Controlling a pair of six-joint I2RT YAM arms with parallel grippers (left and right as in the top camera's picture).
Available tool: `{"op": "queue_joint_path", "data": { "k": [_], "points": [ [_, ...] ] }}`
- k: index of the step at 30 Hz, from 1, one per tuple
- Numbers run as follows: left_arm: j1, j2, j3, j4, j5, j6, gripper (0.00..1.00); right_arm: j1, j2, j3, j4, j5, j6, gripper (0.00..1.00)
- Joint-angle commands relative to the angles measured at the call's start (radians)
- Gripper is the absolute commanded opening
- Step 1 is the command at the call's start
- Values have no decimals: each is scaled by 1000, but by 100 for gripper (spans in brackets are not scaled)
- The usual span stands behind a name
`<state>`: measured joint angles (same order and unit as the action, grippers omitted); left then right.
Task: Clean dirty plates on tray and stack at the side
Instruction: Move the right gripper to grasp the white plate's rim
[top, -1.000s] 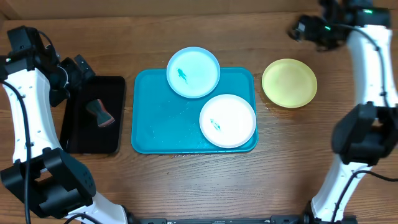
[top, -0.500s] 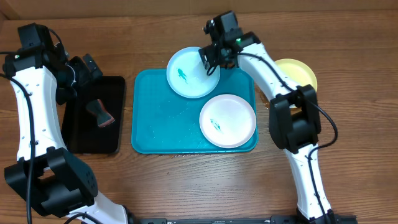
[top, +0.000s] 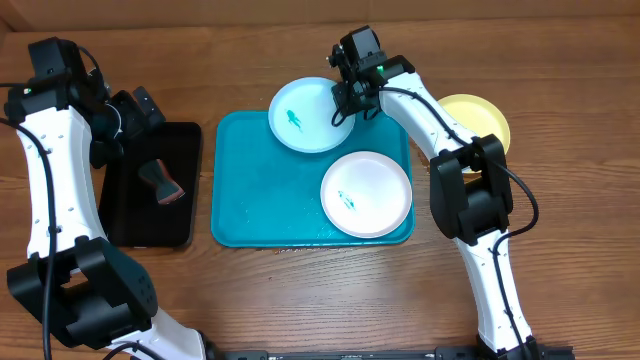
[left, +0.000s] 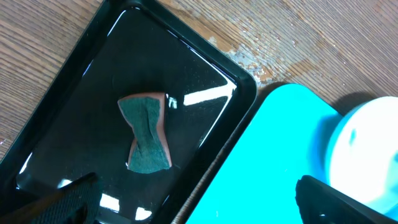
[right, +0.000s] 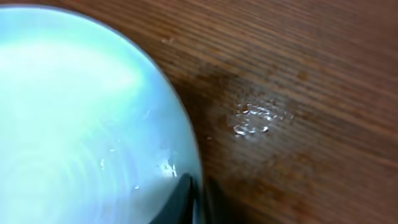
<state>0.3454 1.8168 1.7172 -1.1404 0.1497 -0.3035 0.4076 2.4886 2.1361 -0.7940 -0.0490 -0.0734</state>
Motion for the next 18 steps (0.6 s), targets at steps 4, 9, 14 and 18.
{"op": "queue_joint_path", "data": {
  "k": [4,9,14,18],
  "points": [
    [-8,1,6,0,-3,12,99,35,-55,41,-100,-30,75,4],
    [-8,10,5,0,-5,12,97,76,-103,92,-216,-112,130,4],
    [-8,41,-9,-1,-4,12,97,123,-104,72,-286,-132,183,4],
    [-6,76,-14,-5,-4,12,97,151,-104,21,-281,-121,205,4]
  ]
}}
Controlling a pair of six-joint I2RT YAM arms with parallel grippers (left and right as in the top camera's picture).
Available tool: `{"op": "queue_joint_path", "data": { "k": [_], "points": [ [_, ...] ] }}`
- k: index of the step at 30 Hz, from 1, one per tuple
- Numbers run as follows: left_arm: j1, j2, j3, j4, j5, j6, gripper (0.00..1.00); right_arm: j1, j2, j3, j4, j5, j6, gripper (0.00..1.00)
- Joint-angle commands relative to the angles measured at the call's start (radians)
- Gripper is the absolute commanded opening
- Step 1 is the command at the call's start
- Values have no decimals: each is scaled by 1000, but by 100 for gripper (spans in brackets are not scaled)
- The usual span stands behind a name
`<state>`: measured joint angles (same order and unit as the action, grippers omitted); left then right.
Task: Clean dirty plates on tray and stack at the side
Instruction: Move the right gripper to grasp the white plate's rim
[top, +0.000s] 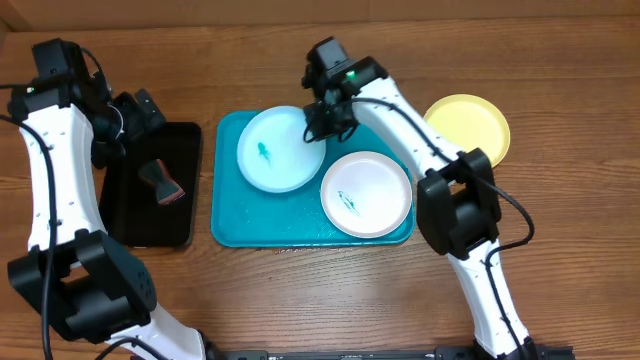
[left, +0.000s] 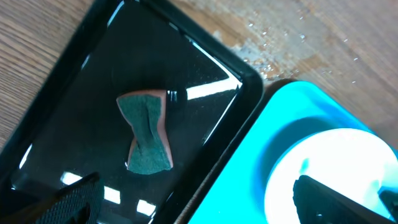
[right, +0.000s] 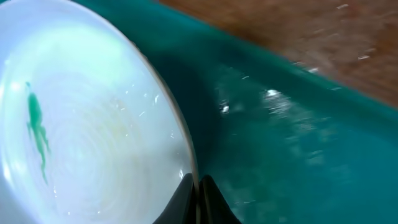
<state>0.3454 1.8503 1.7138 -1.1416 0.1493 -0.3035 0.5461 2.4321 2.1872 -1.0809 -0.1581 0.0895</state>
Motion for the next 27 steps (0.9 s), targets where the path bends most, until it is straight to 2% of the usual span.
{"op": "queue_joint_path", "data": {
  "k": [1,4,9,15,18,21,27],
  "points": [
    [-6,53,-11,-4,-4,12,97,17,-47,-47,13,-6,44,4],
    [-6,71,-11,-6,-4,13,97,23,-47,-111,44,7,115,4],
    [-6,126,-11,-5,-30,12,98,23,-47,-207,111,6,125,4],
    [-6,244,-11,24,-30,11,81,29,-47,-219,110,-19,126,4],
    [-6,311,-11,36,-30,11,79,31,-47,-219,110,-24,126,4],
    [0,364,-11,34,-49,3,73,31,-47,-219,109,-24,126,4],
    [2,394,-11,23,-109,-26,73,31,-47,-219,115,-23,125,4]
  ]
}}
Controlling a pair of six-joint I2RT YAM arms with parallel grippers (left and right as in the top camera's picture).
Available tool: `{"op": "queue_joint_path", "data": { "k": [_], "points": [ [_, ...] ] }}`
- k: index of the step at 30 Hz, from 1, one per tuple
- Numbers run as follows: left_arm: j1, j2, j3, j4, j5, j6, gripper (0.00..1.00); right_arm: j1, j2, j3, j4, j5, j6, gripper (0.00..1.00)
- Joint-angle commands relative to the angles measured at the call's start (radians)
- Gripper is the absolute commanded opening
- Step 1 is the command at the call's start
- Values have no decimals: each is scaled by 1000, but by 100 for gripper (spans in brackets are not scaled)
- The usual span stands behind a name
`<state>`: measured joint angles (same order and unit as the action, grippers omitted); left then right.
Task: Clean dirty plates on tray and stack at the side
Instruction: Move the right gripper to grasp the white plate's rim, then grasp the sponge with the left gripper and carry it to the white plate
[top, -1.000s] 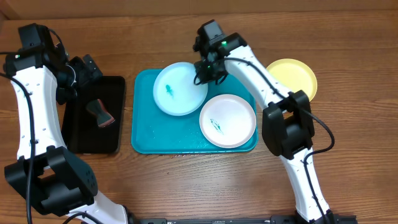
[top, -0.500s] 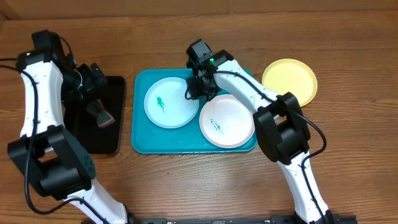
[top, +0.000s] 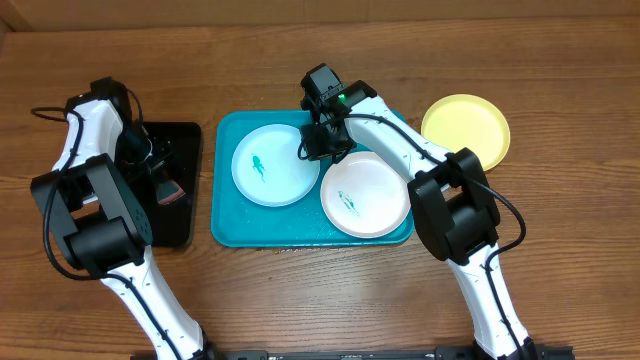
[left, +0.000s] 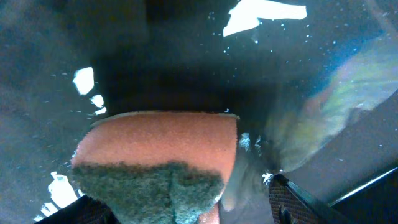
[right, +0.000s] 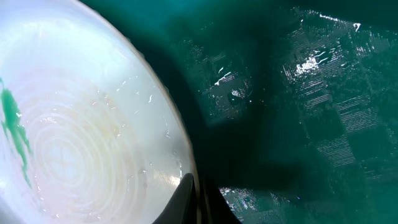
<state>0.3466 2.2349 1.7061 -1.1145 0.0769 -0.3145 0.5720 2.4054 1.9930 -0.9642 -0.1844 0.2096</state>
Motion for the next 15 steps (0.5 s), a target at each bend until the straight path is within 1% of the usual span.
{"op": "queue_joint_path", "data": {
  "k": [1,2,3,4,5,6,7,9,10,15],
  "points": [
    [1,10,-3,-5,-36,-14,73,5,-21,-25,2,3,5,4],
    [1,10,-3,-4,-35,-15,71,5,-21,-25,5,3,5,4],
    [1,10,-3,-4,-35,-15,65,5,-21,-25,6,3,5,4],
    [1,10,-3,-5,-35,-15,56,5,-21,-25,8,3,5,4],
    [1,10,-3,-6,-35,-14,50,5,-21,-25,9,3,5,4],
    [1,10,-3,-9,-35,-14,42,5,-21,-25,9,3,5,4],
    [1,10,-3,-13,-35,-14,37,5,-21,-25,9,3,5,4],
    [0,10,-3,-20,-36,-14,18,5,-21,-25,9,3,5,4],
    [0,9,-2,-26,-36,-14,4,5,-21,-25,9,3,5,4],
    [2,7,82,-106,-32,-14,4,5,-21,-25,9,3,5,4]
  ]
}}
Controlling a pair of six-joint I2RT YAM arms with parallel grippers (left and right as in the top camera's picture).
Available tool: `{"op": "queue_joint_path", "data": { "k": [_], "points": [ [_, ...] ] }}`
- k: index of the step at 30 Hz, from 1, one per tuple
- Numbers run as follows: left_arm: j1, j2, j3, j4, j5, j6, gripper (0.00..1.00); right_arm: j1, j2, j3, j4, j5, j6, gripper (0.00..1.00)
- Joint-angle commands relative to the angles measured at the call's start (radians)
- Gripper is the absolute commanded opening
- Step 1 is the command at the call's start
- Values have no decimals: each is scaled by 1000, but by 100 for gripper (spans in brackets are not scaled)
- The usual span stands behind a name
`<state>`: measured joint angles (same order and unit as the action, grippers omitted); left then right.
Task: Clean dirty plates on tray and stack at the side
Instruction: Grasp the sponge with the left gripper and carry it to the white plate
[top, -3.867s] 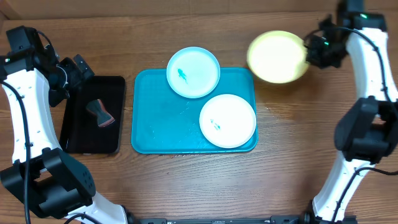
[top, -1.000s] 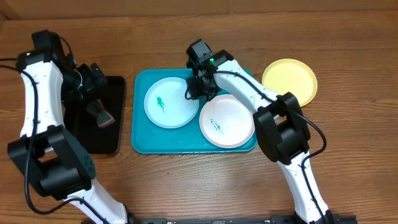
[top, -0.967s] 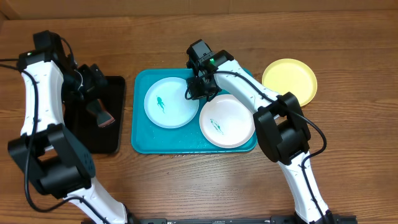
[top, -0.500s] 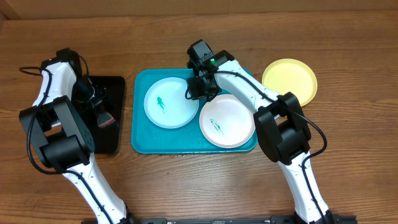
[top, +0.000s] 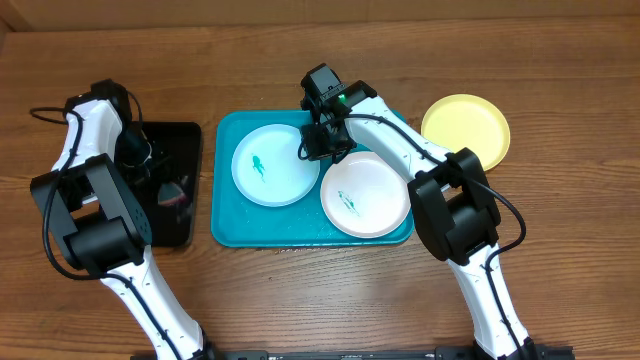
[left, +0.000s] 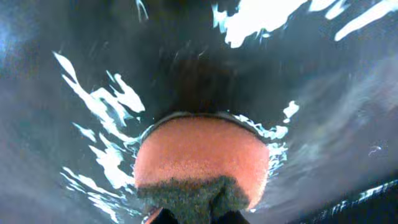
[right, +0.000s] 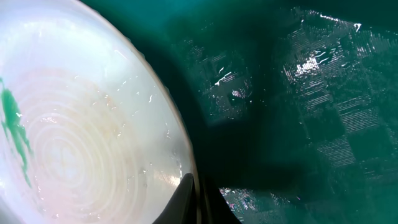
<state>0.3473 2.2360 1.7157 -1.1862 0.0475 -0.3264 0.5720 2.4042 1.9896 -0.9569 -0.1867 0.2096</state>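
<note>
Two white plates with green stains lie on the teal tray (top: 230, 215): one on the left (top: 268, 172), one on the right (top: 366, 195). My right gripper (top: 318, 142) is shut on the left plate's right rim; in the right wrist view its fingertips (right: 198, 186) pinch the rim of that plate (right: 81, 124) over the wet tray (right: 298, 93). The orange sponge with a green scouring pad (left: 202, 162) lies in the black tray (left: 74, 56). My left gripper (left: 198, 214) is shut on its green side. From overhead the sponge (top: 172, 190) is a blur below the left gripper (top: 148, 160).
A yellow plate (top: 465, 130) sits on the wooden table to the right of the teal tray. The black tray (top: 185, 225) lies left of the teal tray and holds water. The right arm reaches across the teal tray's far right corner.
My left gripper's fingers stood wide apart around the sponge; now they are shut on its green pad, and the water in the black tray is stirred. The right gripper and both white plates have not moved.
At first my right gripper held a white plate at the teal tray's far edge, while the left hung open above the black tray. The plate then stood further left in the tray. Later the left gripper was down, open around the sponge, and now grips it.
</note>
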Motion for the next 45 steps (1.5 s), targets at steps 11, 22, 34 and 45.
{"op": "queue_joint_path", "data": {
  "k": [11,22,34,45],
  "points": [
    [-10,-130,279,-171,192,85,4,5,-19,-21,5,-2,5,4],
    [-237,-161,168,-59,383,169,4,12,-19,-21,-6,-17,34,4],
    [-458,-130,-97,308,232,4,4,10,-19,-21,-7,-17,34,4],
    [-541,-130,-241,408,-87,-63,4,10,-19,-21,-10,-17,34,4]
  ]
}}
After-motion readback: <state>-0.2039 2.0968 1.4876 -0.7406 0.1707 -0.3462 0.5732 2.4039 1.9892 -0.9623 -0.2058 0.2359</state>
